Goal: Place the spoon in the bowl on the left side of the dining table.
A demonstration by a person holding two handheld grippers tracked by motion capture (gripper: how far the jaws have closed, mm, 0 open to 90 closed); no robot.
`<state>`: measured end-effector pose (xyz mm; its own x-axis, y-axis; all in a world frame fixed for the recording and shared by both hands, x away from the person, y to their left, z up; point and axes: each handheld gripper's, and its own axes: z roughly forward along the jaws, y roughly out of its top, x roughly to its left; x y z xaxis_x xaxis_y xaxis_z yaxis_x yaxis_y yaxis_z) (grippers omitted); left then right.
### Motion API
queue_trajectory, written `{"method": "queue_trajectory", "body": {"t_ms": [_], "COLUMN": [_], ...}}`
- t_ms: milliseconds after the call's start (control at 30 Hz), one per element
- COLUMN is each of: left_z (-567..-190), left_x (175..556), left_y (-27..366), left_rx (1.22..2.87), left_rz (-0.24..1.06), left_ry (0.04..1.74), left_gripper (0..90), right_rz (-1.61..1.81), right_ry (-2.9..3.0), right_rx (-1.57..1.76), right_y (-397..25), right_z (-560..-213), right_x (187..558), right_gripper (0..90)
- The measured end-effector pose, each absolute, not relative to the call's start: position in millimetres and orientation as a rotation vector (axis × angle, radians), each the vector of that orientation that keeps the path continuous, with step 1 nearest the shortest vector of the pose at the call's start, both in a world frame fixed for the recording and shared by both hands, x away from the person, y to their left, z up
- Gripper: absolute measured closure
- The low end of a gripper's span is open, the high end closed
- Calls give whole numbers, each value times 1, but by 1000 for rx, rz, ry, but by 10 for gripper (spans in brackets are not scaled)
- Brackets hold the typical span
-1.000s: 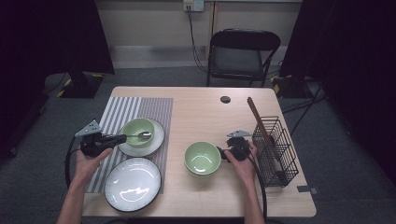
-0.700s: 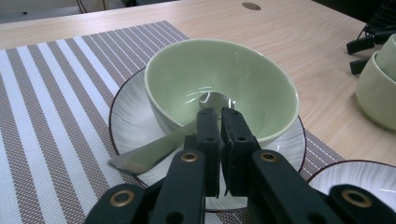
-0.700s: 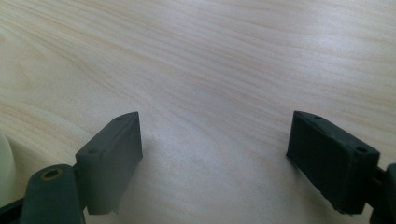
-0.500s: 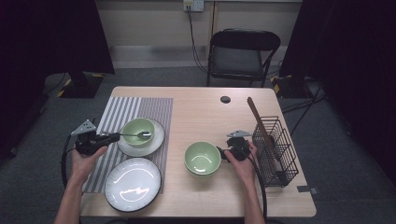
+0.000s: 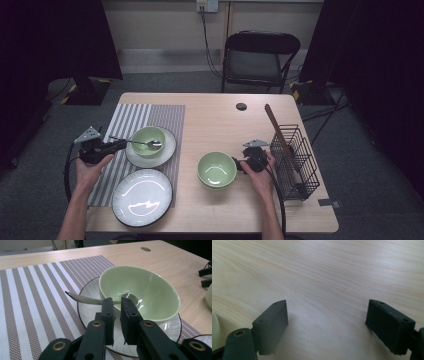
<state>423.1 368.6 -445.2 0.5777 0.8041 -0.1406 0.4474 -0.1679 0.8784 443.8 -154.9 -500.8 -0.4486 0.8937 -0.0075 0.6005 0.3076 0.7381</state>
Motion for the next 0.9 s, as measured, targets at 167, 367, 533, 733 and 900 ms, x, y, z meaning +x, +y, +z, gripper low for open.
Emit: {"method": "queue_trajectory", "body": {"t_ms": [167, 367, 533, 733, 900], "left_z": [-446, -446, -454, -468, -476], "left_x": [424, 421, 421, 422, 424], "left_y": [370, 373, 377, 375, 375], "left_rx": [1785, 1794, 1808, 1869, 1904], "left_rz": [430, 420, 404, 441, 423], "left_ry": [1029, 1029, 1072, 1129, 1167], "left_gripper": [765, 733, 712, 636, 569], "right_rz": [947, 948, 948, 948, 956], "right_ry": [2162, 2162, 2162, 2162, 2160], "right_rx": [1329, 1329, 1329, 1329, 1341], "right_y": [-155, -155, -155, -155, -156], "right_z": [-501, -501, -501, -501, -501], "right_x": [444, 444, 444, 444, 444], "right_gripper": [172, 172, 172, 172, 181]}}
